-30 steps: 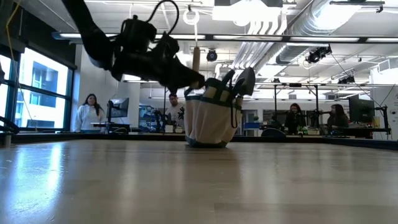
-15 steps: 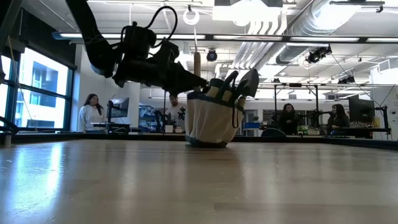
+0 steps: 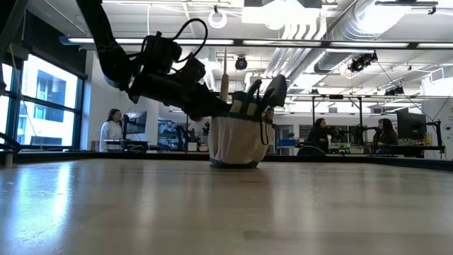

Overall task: Pick & Place Garden tools in Gardening bag
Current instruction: Put the top brown trowel into the light brown gardening bag

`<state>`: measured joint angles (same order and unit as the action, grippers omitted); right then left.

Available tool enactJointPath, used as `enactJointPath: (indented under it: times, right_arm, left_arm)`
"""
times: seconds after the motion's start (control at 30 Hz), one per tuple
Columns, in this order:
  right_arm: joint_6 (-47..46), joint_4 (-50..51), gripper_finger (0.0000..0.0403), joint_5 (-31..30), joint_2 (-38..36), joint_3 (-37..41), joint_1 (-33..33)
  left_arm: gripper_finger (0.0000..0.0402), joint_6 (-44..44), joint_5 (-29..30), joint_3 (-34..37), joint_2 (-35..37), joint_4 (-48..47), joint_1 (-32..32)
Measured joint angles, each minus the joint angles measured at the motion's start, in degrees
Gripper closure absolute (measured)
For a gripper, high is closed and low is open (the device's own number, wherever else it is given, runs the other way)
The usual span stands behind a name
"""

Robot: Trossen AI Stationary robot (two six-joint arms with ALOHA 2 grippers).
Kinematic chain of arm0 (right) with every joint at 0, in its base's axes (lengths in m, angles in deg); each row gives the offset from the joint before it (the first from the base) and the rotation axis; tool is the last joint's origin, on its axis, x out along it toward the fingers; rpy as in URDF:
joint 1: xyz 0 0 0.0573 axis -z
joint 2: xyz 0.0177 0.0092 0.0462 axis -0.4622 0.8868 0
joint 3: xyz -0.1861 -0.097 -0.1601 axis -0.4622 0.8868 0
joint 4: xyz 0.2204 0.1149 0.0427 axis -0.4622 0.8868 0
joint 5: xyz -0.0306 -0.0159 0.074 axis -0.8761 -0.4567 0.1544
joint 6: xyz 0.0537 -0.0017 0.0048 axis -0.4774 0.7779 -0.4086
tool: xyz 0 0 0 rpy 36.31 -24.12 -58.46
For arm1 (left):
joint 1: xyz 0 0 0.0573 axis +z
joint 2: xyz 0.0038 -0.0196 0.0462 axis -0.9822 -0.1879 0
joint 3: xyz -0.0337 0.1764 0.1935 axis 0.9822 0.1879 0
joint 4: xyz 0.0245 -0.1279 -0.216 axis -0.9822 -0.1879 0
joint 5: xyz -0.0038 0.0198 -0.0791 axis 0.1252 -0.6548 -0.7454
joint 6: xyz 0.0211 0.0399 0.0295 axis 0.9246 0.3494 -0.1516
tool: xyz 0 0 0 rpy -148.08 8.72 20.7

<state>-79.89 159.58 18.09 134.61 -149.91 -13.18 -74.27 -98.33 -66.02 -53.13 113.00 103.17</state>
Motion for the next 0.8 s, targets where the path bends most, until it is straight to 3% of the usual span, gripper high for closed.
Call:
enactJointPath:
  times: [0.3, 0.57, 0.8]
  right_arm:
    - [0.1, -0.02, 0.0264, 0.05, 0.0, -0.02, 0.0]
    - [0.0, 0.02, 0.0264, 0.09, 0.0, -0.04, 0.0]
    - [-0.01, 0.18, 0.0264, 0.09, 0.0, -0.07, 0.0]
  left_arm:
    - [0.0338, -0.65, -0.28, -0.02, 0.04, -2.55, 0.01]
    - [0.0213, -5.73, -0.79, -0.02, 0.11, -2.65, 0.01]
    - [0.0189, -6.51, -1.59, 0.02, 2.48, -5.29, 0.01]
